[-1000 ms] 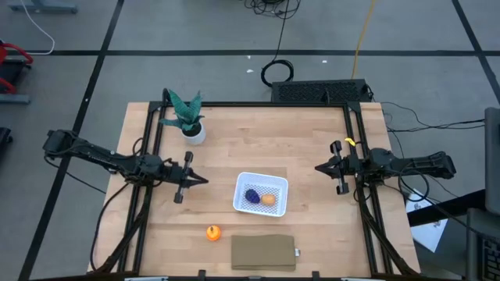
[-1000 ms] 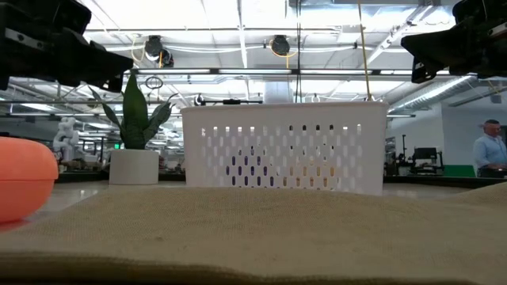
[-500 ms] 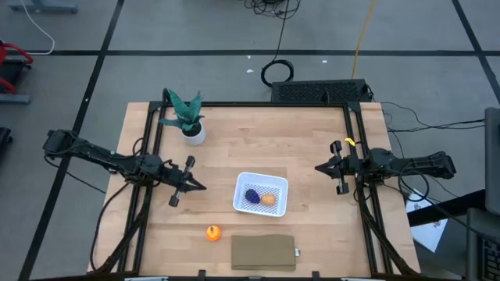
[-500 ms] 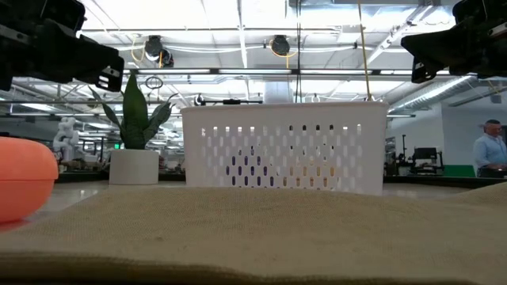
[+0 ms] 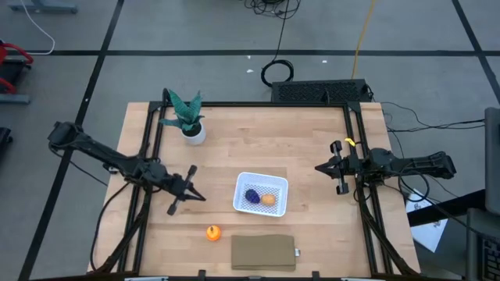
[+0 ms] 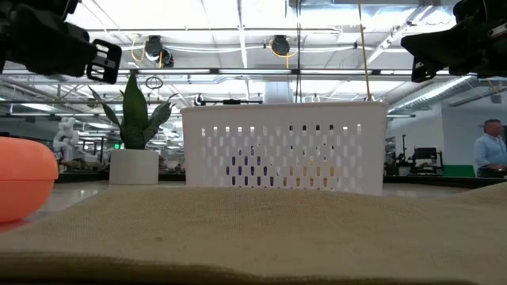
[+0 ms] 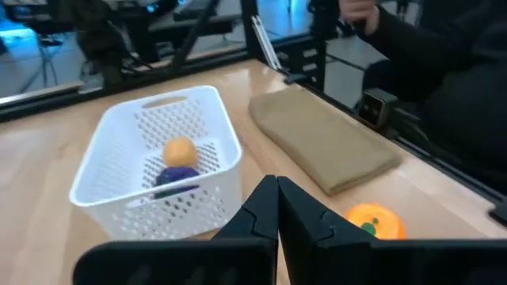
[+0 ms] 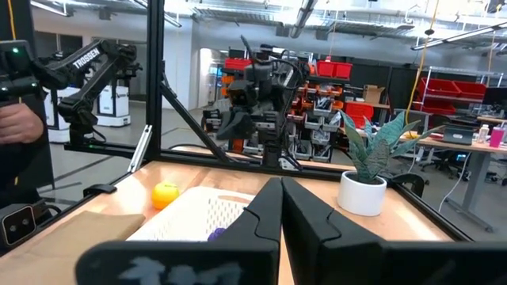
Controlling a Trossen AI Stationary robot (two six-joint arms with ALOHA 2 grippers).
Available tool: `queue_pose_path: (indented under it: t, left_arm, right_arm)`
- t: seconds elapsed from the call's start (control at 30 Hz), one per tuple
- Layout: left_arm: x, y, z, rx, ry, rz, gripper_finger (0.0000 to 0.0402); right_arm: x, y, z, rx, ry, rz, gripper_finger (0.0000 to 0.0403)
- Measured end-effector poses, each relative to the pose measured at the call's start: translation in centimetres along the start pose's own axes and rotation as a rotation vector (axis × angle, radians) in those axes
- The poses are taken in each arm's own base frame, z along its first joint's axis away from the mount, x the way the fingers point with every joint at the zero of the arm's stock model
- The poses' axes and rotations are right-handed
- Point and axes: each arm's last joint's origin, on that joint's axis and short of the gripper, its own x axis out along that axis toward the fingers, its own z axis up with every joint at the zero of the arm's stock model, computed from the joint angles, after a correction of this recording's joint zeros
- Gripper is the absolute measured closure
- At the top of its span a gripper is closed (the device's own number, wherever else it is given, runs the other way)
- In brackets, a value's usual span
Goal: Pick and placing Produce into tupperware
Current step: Put the orange into the white basket
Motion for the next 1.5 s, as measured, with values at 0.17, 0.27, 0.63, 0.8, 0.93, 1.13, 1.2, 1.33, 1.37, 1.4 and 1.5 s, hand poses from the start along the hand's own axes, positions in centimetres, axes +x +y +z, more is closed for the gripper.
queue_pose_path:
  t: [0.17, 0.27, 0.63, 0.8, 0.93, 1.13, 1.2, 1.33, 1.37, 1.4, 1.5]
  left_arm:
    - [0.7, -0.4, 1.5, 0.012, -0.018, 0.008, 0.0400]
    - [1.2, -0.6, 2.4, 0.002, 0.029, -0.011, 0.0399]
    - [4.1, -2.2, 5.7, -0.067, 0.308, -0.074, 0.0399]
    - [5.7, -2.8, 7.0, -0.083, 0.409, -0.063, 0.0400]
    - [6.7, -3.4, 7.8, -0.083, 0.471, -0.077, 0.0397]
    - [7.7, -3.7, 9.4, -0.114, 0.537, -0.077, 0.0396]
    - [7.8, -3.7, 9.9, -0.131, 0.574, -0.069, 0.0396]
    - [8.3, -3.7, 10.8, -0.167, 0.636, -0.052, 0.0396]
    - [8.4, -3.7, 10.8, -0.172, 0.653, -0.049, 0.0396]
    - [8.6, -3.7, 11.0, -0.180, 0.665, -0.047, 0.0396]
    - [9.1, -4.0, 10.9, -0.181, 0.706, -0.050, 0.0389]
  right_arm:
    - [0.0, 0.0, 0.0, 0.003, 0.001, 0.000, 0.0403]
    - [0.0, 0.0, 0.0, 0.001, 0.001, 0.000, 0.0403]
    - [0.0, 0.0, 0.0, 0.000, 0.000, 0.000, 0.0403]
    - [0.0, 0.0, 0.0, 0.000, 0.001, 0.000, 0.0403]
    - [0.0, 0.0, 0.0, 0.000, 0.002, 0.000, 0.0403]
    - [0.0, 0.0, 0.0, 0.000, 0.003, 0.000, 0.0403]
    - [0.0, 0.0, 0.0, 0.000, 0.003, 0.000, 0.0403]
    - [0.0, 0.0, -0.1, 0.004, 0.008, 0.001, 0.0403]
    - [0.0, 0.0, -0.1, 0.004, 0.008, 0.001, 0.0403]
    - [0.0, 0.0, -0.1, 0.004, 0.010, 0.001, 0.0403]
    - [0.0, 0.0, -0.1, 0.004, 0.013, 0.001, 0.0403]
